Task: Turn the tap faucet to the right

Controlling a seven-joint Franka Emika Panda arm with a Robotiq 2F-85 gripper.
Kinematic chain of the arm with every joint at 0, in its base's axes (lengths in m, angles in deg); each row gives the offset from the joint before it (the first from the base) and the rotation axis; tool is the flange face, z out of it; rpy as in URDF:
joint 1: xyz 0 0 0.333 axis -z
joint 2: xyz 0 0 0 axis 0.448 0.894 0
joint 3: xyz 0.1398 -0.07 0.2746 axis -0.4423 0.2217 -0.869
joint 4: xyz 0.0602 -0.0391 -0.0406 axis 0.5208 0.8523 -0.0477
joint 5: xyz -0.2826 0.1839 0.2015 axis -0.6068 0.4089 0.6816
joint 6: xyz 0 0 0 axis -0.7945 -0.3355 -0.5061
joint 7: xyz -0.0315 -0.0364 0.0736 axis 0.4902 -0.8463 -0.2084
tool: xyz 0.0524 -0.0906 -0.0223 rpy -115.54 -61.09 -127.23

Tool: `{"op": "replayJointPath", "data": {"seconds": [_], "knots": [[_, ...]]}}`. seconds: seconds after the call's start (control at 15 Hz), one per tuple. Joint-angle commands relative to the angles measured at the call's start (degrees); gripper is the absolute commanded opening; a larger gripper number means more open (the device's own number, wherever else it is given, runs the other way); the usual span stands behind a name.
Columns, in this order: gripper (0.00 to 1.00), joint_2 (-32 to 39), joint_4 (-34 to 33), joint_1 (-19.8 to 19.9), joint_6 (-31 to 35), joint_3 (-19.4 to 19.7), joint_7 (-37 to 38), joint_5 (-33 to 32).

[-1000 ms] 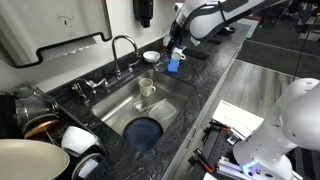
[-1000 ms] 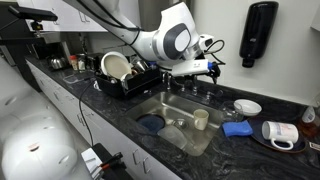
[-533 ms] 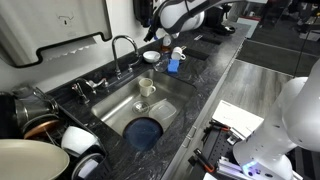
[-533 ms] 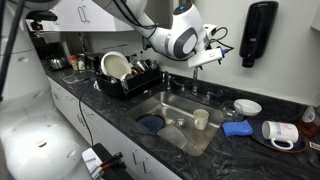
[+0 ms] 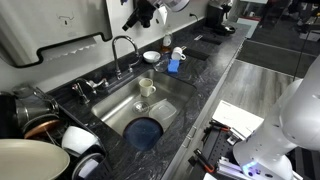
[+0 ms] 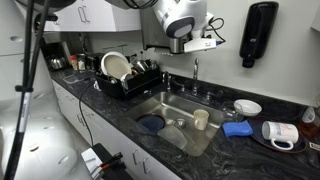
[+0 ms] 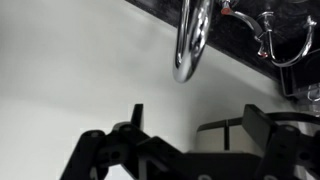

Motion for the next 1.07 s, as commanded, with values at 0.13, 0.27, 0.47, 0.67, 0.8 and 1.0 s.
{"op": "replayJointPath", "data": {"seconds": [0.13,0.27,0.47,0.67,0.8,1.0], "knots": [[1.0,3.8,-4.5,4.5,-13.7,4.4,-4.7,0.8],[1.0,4.9,-5.7,4.7,-17.0,4.8,-3.9,0.2],[1.0,5.5,-6.1,3.5,-16.9,4.7,0.8,-6.0],[1.0,4.5,-4.6,4.0,-16.0,4.1,0.6,-5.4],[1.0,4.5,-4.7,3.9,-16.0,4.0,0.8,-5.7],[1.0,4.8,-4.3,3.5,-13.4,4.0,6.3,-4.8]]}}
